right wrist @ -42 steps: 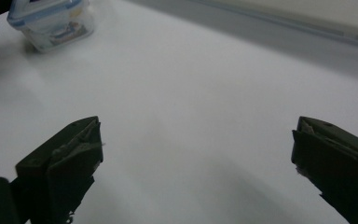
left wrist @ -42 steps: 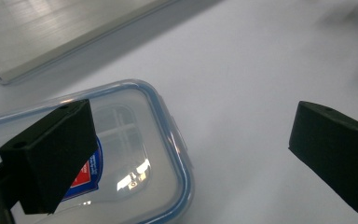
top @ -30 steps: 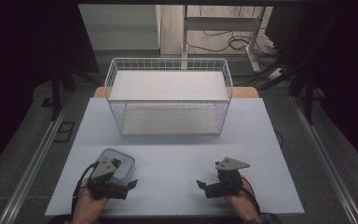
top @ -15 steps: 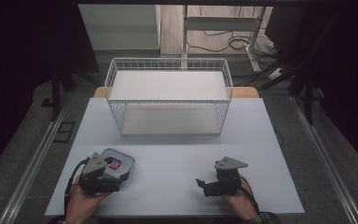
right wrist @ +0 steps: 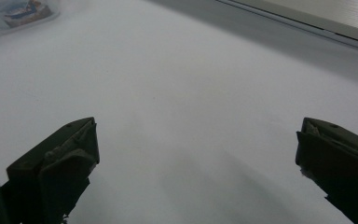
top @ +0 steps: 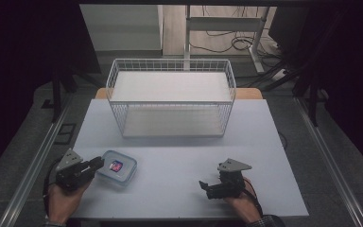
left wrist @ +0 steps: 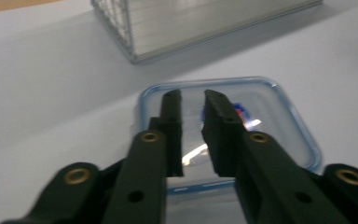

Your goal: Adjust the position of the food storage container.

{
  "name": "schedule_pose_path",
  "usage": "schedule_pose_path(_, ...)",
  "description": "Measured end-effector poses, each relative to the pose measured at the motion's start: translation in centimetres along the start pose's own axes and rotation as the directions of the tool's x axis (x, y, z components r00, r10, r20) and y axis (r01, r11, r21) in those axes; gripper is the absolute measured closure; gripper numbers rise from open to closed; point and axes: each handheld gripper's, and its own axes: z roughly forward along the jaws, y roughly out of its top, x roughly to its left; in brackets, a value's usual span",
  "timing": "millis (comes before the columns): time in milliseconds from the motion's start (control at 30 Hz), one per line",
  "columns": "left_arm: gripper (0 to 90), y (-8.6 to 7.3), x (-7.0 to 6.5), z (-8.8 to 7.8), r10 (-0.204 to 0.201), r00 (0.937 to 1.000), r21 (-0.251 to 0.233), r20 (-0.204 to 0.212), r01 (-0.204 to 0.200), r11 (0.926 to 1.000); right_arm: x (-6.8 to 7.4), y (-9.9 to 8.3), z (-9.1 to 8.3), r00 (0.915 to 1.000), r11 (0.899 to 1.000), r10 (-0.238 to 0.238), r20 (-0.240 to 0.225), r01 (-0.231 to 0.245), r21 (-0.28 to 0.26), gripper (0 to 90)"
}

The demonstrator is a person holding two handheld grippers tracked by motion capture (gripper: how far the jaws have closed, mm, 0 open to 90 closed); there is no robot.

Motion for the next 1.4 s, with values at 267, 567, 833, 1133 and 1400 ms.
schedule_pose_path(267,89.9,-1.0,2.1,0.1,-0.037,0.9977,0.048,-0.057,0.039,0.9981,0.0,0.0,0.0,0.9997,1.000,0.026,-0.002,-0.026,-0.011,0.0)
schedule_pose_path(567,89.9,-2.0,3.0,1.6,-0.077,0.9966,0.156,-0.030,0.080,0.9846,0.0,0.1,-0.1,0.9993,0.999,0.037,-0.004,-0.037,-0.031,0.0)
schedule_pose_path(833,90.0,-2.1,2.4,1.7,-0.066,0.9977,0.176,-0.013,0.067,0.9820,0.0,0.1,-0.1,0.9989,0.998,0.046,0.002,-0.046,-0.039,0.0)
schedule_pose_path(1133,90.0,-1.7,0.4,2.4,-0.031,0.9985,0.193,0.046,0.022,0.9810,0.0,0.1,0.0,0.9990,0.999,0.044,0.007,-0.044,-0.027,0.0)
schedule_pose_path(1400,90.0,-1.0,-1.7,3.3,0.002,0.9955,0.188,0.095,-0.020,0.9820,0.1,0.0,0.1,0.9992,0.999,0.039,0.007,-0.039,-0.010,0.0)
